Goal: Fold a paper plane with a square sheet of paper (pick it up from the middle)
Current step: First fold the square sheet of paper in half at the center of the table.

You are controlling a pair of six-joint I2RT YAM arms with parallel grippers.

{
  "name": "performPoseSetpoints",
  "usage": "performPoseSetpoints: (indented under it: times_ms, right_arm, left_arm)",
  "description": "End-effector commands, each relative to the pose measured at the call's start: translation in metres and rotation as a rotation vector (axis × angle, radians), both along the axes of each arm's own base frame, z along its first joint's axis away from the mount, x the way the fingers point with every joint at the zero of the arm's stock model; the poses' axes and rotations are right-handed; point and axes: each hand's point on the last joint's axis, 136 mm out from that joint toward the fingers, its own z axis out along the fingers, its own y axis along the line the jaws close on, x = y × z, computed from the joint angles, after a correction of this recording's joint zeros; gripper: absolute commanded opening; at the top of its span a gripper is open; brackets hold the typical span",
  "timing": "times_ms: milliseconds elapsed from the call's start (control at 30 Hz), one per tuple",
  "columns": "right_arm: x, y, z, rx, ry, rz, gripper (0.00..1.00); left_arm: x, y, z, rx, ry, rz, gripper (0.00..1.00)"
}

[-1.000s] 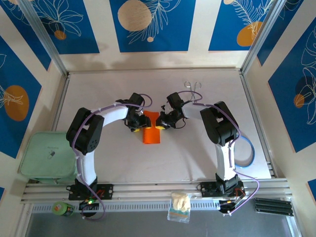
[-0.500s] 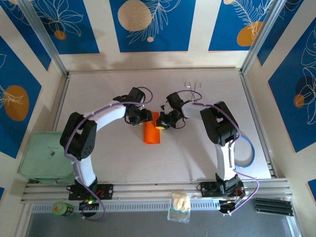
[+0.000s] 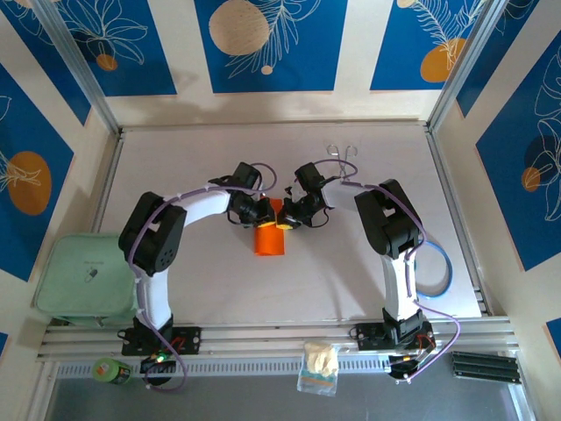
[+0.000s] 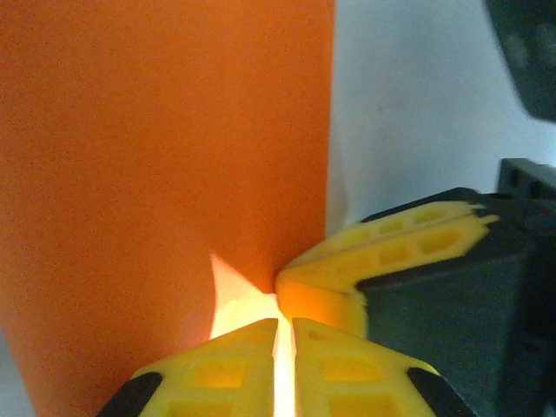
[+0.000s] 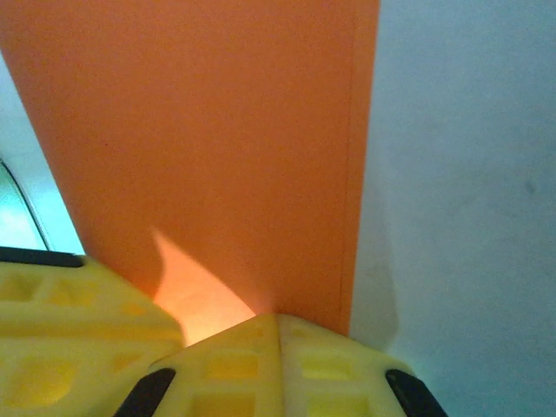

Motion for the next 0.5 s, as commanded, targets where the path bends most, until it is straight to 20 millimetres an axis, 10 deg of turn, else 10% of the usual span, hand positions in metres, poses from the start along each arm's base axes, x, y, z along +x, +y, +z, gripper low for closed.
performPoseSetpoints:
  times_ms: [0, 467]
  right_arm:
    - [-0.031, -0.04, -0.059, -0.234, 0.152, -0.028, 0.04]
    - [-0.045, -0.063, -0.08, -0.358, 0.215, -0.028, 0.04]
  left_arm:
    - [-0.005, 0.002, -0.013, 0.012, 0.03, -0.029, 0.12]
    - [-0.022, 0.051, -0.054, 0.028, 0.091, -0.008, 0.13]
